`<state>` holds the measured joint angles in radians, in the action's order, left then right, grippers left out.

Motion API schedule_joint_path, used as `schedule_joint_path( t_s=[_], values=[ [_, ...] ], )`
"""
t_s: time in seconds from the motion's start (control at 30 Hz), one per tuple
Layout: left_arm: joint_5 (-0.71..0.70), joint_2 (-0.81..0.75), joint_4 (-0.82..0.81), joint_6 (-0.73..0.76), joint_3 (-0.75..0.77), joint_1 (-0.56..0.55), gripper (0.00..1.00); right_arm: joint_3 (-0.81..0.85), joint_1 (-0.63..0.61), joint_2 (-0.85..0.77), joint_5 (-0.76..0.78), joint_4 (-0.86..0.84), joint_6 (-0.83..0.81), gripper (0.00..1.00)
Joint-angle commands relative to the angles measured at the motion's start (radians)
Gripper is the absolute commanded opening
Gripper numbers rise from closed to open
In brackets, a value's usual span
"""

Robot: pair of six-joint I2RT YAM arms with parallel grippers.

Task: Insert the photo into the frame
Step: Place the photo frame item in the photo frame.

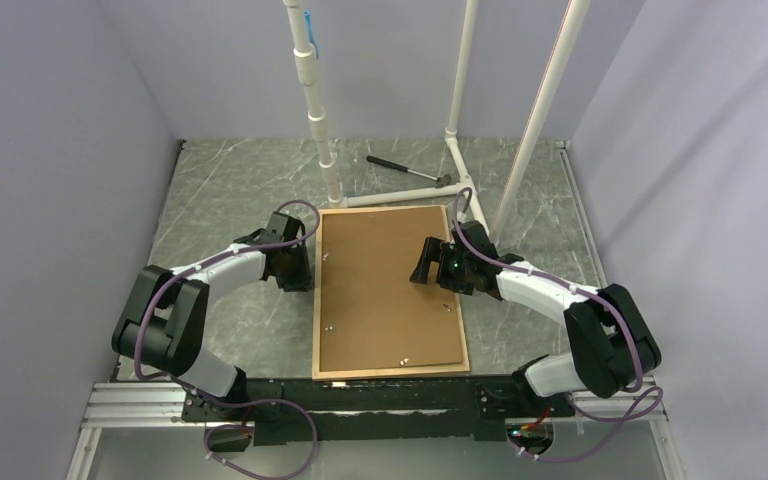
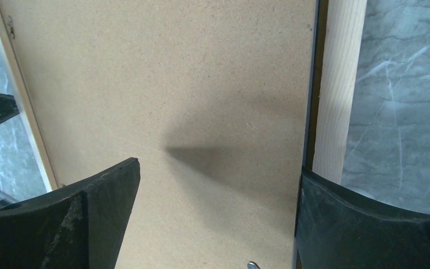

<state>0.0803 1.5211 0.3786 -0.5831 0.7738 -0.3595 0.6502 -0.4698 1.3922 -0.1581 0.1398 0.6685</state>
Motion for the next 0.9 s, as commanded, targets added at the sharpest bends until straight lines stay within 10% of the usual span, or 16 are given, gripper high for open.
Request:
schedule_joint_path(
  t_s=[0.0,0.87],
  values=[
    [-0.029,0.062,0.043,0.015,-0.03,-0.016,0.3,0.041,-0.005,-0.023,0.059,0.037,-0.036,1.0],
    [-0.077,-0.052,0.097,-0.021,-0.034,-0.016,0.56,0.095,-0.011,-0.156,0.207,0.198,-0.106,1.0]
  ],
)
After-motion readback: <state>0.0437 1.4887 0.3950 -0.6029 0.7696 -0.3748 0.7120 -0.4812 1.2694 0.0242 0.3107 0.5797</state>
